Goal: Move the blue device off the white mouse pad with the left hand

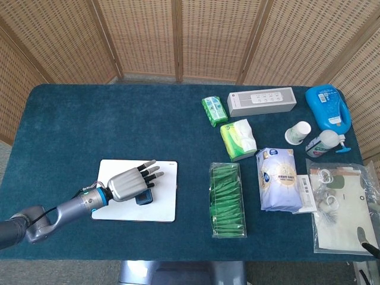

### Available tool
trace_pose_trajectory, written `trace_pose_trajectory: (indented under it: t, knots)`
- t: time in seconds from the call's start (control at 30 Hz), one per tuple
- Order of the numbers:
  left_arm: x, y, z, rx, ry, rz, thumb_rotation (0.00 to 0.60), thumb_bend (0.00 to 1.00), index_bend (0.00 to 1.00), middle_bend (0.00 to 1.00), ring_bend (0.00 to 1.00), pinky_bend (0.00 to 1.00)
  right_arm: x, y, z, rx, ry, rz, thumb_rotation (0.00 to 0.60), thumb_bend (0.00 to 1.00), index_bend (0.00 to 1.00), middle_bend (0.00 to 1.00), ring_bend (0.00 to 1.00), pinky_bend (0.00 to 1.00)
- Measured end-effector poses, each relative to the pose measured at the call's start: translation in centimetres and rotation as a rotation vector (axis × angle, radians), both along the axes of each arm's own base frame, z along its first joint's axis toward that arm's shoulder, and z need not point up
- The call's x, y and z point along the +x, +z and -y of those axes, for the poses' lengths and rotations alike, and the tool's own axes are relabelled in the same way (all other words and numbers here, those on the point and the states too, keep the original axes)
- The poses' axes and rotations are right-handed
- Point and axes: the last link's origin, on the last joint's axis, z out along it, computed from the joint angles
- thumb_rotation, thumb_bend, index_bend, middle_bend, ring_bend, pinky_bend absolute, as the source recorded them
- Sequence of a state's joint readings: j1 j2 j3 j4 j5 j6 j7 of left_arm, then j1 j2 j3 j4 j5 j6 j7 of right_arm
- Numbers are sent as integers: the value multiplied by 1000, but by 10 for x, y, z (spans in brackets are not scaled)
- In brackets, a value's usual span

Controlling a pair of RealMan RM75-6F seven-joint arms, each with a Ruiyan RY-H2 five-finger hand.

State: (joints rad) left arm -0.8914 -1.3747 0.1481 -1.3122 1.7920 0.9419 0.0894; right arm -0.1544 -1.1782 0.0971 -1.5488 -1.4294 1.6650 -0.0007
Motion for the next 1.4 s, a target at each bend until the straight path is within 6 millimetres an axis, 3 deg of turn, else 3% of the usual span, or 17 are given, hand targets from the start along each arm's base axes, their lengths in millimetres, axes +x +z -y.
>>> trace_pose_trajectory:
  t: [0.3,0.8,1.4]
  knots:
    - [-14,-1,-12,35,56,-31,600,344,684,123,0,0,0,-3,1,9,-2,0,600,309,256,232,134,246]
    - [-4,-29,-20,7,52,-62,600,343,685,123,0,0,-1,3,-4,-8,-17,-9,600,309,256,232,133,246]
    - [15,-35,11,-106,-21,9,600,344,686,133,0,0,-2,1,-4,-3,-20,-5,600,309,256,233,134,246]
